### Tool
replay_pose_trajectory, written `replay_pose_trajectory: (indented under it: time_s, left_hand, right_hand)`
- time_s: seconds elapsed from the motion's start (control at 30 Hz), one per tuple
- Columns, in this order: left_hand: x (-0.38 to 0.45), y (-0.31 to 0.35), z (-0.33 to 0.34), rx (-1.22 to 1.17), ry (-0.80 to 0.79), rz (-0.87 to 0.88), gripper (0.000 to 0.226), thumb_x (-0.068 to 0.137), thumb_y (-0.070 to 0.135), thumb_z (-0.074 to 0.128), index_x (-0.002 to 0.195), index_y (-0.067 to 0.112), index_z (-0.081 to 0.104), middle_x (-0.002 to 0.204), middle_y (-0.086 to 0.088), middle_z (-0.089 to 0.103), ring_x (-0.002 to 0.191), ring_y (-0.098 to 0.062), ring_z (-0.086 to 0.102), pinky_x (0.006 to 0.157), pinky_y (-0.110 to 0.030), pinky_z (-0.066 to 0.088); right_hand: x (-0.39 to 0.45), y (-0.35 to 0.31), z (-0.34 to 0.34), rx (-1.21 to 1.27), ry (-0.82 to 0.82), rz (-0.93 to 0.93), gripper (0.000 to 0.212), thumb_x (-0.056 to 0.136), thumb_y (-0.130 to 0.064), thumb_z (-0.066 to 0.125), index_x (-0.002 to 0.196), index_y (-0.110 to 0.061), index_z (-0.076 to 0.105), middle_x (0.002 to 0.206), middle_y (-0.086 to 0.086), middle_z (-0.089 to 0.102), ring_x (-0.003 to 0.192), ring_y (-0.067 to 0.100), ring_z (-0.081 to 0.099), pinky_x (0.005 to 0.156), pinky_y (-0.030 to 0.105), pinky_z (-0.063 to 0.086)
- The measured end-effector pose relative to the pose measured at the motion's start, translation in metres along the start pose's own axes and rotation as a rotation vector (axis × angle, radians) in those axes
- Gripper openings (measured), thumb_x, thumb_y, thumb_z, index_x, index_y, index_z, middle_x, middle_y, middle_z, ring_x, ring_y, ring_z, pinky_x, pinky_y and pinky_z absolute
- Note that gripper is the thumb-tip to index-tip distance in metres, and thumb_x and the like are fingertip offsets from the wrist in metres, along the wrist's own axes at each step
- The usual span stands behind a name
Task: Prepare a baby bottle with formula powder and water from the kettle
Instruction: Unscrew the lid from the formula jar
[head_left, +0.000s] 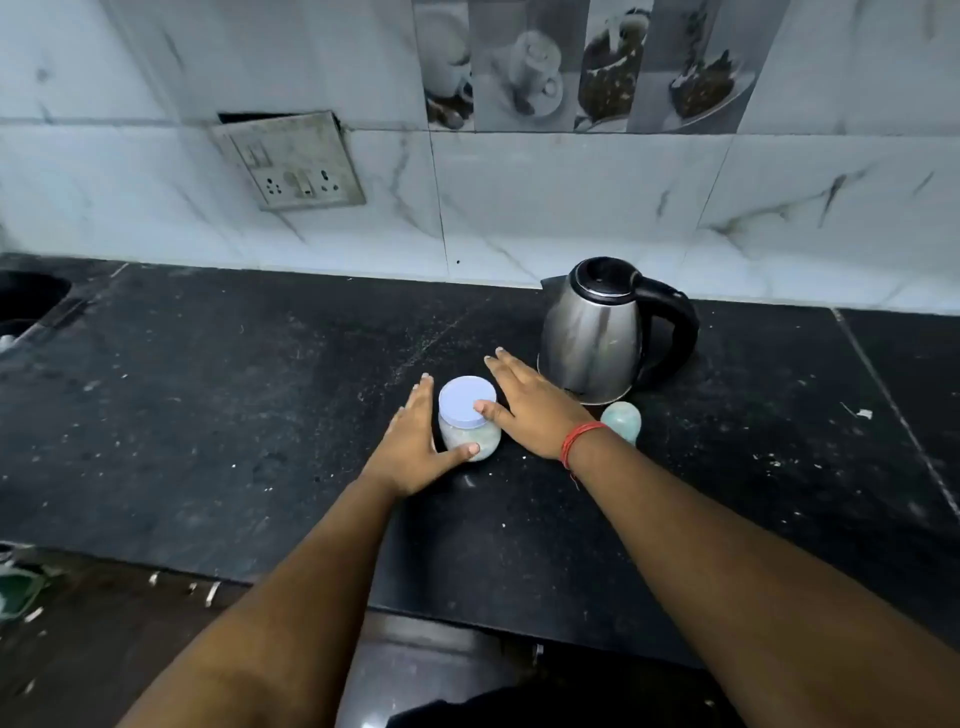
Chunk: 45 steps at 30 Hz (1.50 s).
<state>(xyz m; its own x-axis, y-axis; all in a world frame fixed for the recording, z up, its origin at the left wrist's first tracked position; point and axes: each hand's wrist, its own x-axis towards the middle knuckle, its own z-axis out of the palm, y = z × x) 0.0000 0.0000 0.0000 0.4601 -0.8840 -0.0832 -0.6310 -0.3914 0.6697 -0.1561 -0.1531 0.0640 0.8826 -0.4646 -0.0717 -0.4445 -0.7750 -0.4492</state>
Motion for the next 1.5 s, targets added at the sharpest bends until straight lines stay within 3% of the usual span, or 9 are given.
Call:
replay_pose_trajectory:
  time_s: [0.27,0.4,0.47,0.6,0.8,0.93,1.13,1.3,1.5]
  left_hand:
    - [0.002,-0.003,0.022,-0.328,-0.032,-0.182,0.141,0.059,0.07,0.083,0.165,0.025,0.003,0.171,0.011,0.02,0.146,-0.001,0.029,0.113,-0.02,0.031]
    - [-0.001,0.0,0.035,-0.25,0.033,-0.172,0.117,0.059,0.069,0.078,0.155,0.029,0.023,0.131,0.036,0.042,0.13,-0.009,0.038,0.123,-0.052,0.029]
    - [-0.004,0.005,0.038,-0.312,0.034,-0.15,0.111,0.059,0.066,0.079,0.15,0.029,0.028,0.13,0.033,0.045,0.13,-0.009,0.04,0.121,-0.054,0.031]
    - [-0.01,0.014,0.041,-0.518,0.015,-0.077,0.102,0.065,0.046,0.089,0.146,0.025,0.032,0.149,0.0,0.049,0.14,-0.017,0.049,0.117,-0.047,0.043]
    - [-0.026,0.028,0.041,-0.474,0.032,-0.043,0.086,0.061,0.053,0.087,0.129,0.047,0.034,0.129,0.017,0.056,0.113,0.011,0.059,0.088,-0.013,0.05]
    - [-0.032,0.038,0.042,-0.341,0.018,0.01,0.095,0.06,0.055,0.089,0.137,0.034,0.038,0.126,0.016,0.058,0.11,0.001,0.062,0.09,-0.026,0.055]
    - [-0.029,0.055,0.031,-0.365,-0.034,0.063,0.08,0.059,0.054,0.089,0.119,0.066,0.037,0.116,0.031,0.061,0.106,0.006,0.063,0.081,-0.013,0.051]
    - [-0.026,0.062,0.022,-0.542,-0.14,0.041,0.089,0.062,0.048,0.087,0.137,0.026,0.047,0.127,0.007,0.067,0.115,-0.007,0.067,0.096,-0.03,0.054]
    - [-0.03,0.063,0.012,-0.847,-0.321,0.006,0.081,0.069,0.037,0.081,0.138,0.01,0.048,0.121,-0.005,0.067,0.111,-0.013,0.066,0.092,-0.027,0.053]
  right_hand:
    - [0.018,-0.006,0.02,-0.067,-0.066,0.007,0.089,0.088,-0.056,0.066,0.156,-0.017,0.024,0.16,0.007,0.033,0.141,0.032,0.04,0.113,0.046,0.038]
    - [0.017,-0.01,0.025,-0.07,0.03,0.011,0.086,0.079,-0.053,0.074,0.146,-0.015,0.036,0.142,0.006,0.048,0.125,0.031,0.049,0.099,0.045,0.047]
    - [0.012,-0.011,0.026,-0.036,0.069,0.029,0.081,0.077,-0.053,0.076,0.14,-0.016,0.041,0.138,0.004,0.051,0.123,0.028,0.05,0.097,0.042,0.047]
    - [-0.004,-0.01,0.028,0.24,0.156,0.148,0.071,0.074,-0.049,0.08,0.13,-0.018,0.049,0.132,0.001,0.054,0.121,0.023,0.052,0.099,0.042,0.047]
    - [-0.029,-0.003,0.023,0.475,0.122,0.238,0.062,0.08,-0.049,0.078,0.128,-0.022,0.05,0.126,-0.004,0.052,0.115,0.015,0.055,0.097,0.035,0.048]
    - [-0.036,-0.002,0.015,0.315,0.074,0.243,0.066,0.084,-0.067,0.062,0.135,-0.026,0.05,0.131,-0.003,0.048,0.119,0.018,0.053,0.102,0.04,0.045]
    - [-0.038,-0.003,-0.001,0.291,0.108,0.236,0.05,0.092,-0.062,0.057,0.129,-0.027,0.059,0.124,-0.001,0.056,0.118,0.018,0.054,0.102,0.038,0.044]
    - [-0.038,-0.006,-0.011,0.377,0.139,0.176,0.027,0.093,-0.048,0.061,0.106,-0.025,0.069,0.103,-0.002,0.062,0.099,0.015,0.06,0.095,0.04,0.047]
    - [-0.036,0.002,-0.025,0.48,0.027,0.006,0.029,0.096,-0.04,0.066,0.12,-0.025,0.068,0.114,-0.008,0.063,0.109,0.01,0.06,0.102,0.039,0.048]
